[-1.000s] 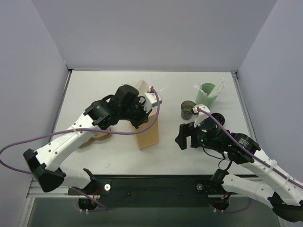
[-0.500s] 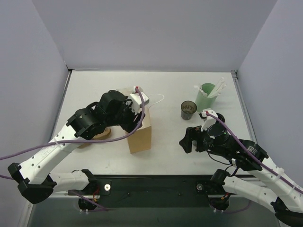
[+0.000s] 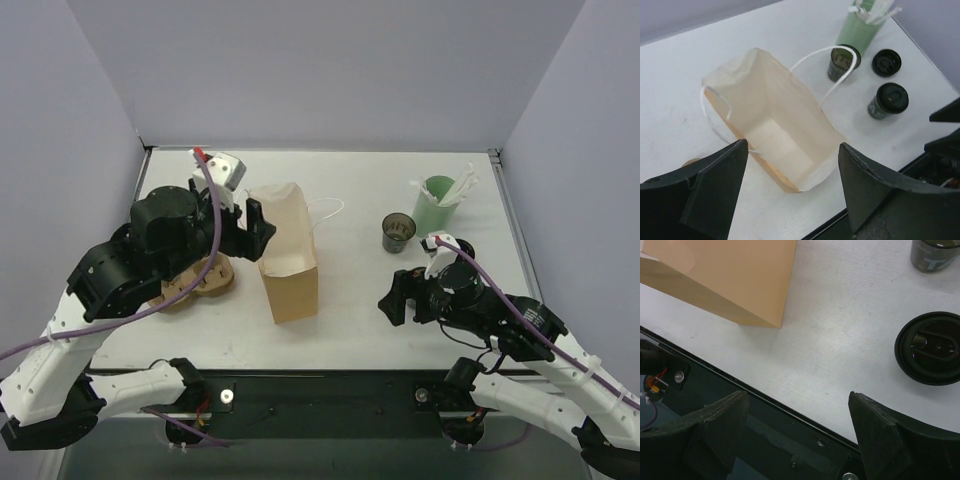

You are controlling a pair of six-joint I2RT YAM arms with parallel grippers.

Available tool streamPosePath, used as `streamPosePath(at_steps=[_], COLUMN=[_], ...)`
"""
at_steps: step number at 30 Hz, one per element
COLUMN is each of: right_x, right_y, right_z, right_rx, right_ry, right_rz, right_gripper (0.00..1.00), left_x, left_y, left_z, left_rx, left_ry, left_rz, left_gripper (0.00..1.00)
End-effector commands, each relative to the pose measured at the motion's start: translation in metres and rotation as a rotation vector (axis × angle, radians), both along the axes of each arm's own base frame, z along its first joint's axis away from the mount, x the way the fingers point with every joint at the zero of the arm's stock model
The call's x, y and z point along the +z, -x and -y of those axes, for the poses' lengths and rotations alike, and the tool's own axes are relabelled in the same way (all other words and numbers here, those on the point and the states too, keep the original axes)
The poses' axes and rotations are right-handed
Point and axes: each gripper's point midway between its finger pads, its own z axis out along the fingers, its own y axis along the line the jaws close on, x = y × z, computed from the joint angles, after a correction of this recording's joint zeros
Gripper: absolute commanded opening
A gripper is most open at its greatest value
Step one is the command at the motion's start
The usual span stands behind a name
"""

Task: Pack the takeout coffee

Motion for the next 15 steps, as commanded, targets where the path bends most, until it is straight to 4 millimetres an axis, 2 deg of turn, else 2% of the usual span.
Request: streamPosePath(at_steps=[1,4,8,10,13,15], right_x=[-0.002,0.001,0.005,0.004,0.002,0.005], right_y=[0.008,0.01,0.01,0.011,0.012,0.011], right_z=[-0.003,-0.002,-0.002,-0.005,-0.013,-0.015], right_rx=[0.028,0.036,0.044,0.06,0.098,0.126], right_ry=[0.003,-0.004,-0.004,-0.007,0.003,0.011], right_rz=[-0.044,-0.038,-0.026,-0.035,-0.051,-0.036], right_gripper=[0.83,0.83,0.83,0.83,0.83,0.83], left_x=[0.02,0.014,-0.009,-0.036,-0.072,-0.083], left_y=[-0.013,-0.016,-0.026,-0.037,-0.046,-0.047], left_z=[-0.059,-0.09,-0.114,-0.133,-0.161,-0.171], left_rx=[0.336,0.487,0.61,0.717,0.928,1.006], left_ry=[0.058,0.036,-0.004,-0.049,0.038,0.129], left_rz=[0.03,0.026,-0.002,-0.063,-0.156,-0.179], left_gripper=[0.82,0.82,0.81,0.81,0.8,0.79])
